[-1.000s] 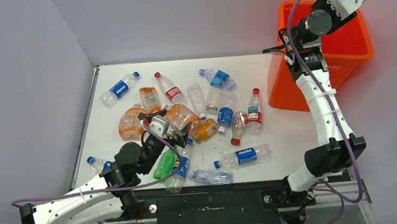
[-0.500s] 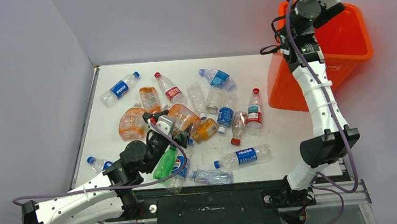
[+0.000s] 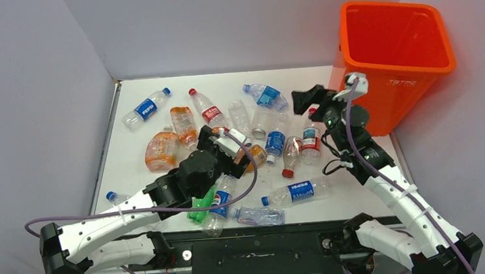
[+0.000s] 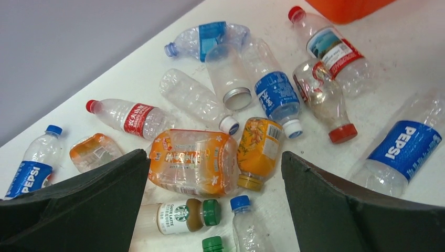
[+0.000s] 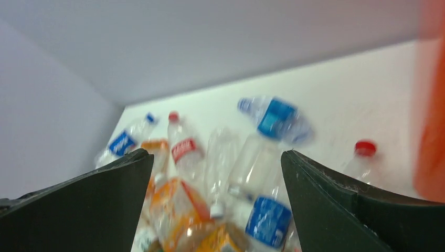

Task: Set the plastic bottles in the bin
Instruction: Pick up the plastic bottle at the center of the board.

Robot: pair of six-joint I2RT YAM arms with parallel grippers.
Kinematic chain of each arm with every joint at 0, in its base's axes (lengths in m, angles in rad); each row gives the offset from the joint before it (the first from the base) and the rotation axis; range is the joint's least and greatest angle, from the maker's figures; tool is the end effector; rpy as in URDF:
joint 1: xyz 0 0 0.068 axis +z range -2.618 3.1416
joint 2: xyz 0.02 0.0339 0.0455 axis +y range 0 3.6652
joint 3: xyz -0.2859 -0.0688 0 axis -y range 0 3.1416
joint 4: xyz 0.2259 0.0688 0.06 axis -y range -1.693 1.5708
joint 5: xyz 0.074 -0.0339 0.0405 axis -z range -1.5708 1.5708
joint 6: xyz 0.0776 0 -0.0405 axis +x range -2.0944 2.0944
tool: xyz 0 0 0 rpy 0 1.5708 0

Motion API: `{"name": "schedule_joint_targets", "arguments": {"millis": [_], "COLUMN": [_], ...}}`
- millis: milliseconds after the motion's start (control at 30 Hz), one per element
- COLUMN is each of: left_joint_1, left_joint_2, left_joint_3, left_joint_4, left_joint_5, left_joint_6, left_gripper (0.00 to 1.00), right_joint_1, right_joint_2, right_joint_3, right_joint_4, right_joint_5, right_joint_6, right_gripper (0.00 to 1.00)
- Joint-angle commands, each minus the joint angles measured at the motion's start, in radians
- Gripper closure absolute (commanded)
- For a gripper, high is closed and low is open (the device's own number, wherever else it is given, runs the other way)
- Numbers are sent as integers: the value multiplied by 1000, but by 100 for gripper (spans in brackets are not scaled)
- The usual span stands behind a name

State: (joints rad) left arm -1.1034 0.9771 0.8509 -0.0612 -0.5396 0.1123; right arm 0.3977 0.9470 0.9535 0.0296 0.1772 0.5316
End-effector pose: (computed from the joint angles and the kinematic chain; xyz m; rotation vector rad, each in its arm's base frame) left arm 0.1391 -0.1872 0.3554 0.6490 1.6123 -0.2550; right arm 0.2162 0.0760 0.4125 0.2476 1.5464 0.6007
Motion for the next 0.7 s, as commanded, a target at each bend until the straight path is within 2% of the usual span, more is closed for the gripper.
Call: {"name": "schedule_joint_targets", "arguments": {"millis": [0, 100, 267, 433, 467, 567, 667], "left_joint_1": [-2, 9, 46, 89, 90, 98, 113], "left_joint_2": [107, 175, 289, 435, 467, 566, 648], "left_joint_3": [94, 129, 232, 295, 306, 349, 401], "left_joint_4": [-179, -225, -302, -244, -227, -202, -222], "left_joint_5": [47, 132, 294, 472, 484, 473, 410], "left_joint_6": [12, -9, -95, -236, -258, -316, -336], "left_gripper": [4, 4, 4, 0, 0, 8, 11], "right_joint_1": [66, 134, 148, 147, 146, 146, 147], "right_joint_2": [-54, -90, -196, -355, -369, -374, -380], "right_joint_3": [-180, -271, -371, -434, -438, -436, -447], "right_joint_4": [-25, -82, -191, -259, -267, -304, -315], "right_joint_5": [-259, -255, -76, 77, 87, 93, 73], "right_joint_6": [79, 80, 132, 217, 222, 231, 229], "right_gripper": [2, 2, 2, 3, 3, 3, 3]}}
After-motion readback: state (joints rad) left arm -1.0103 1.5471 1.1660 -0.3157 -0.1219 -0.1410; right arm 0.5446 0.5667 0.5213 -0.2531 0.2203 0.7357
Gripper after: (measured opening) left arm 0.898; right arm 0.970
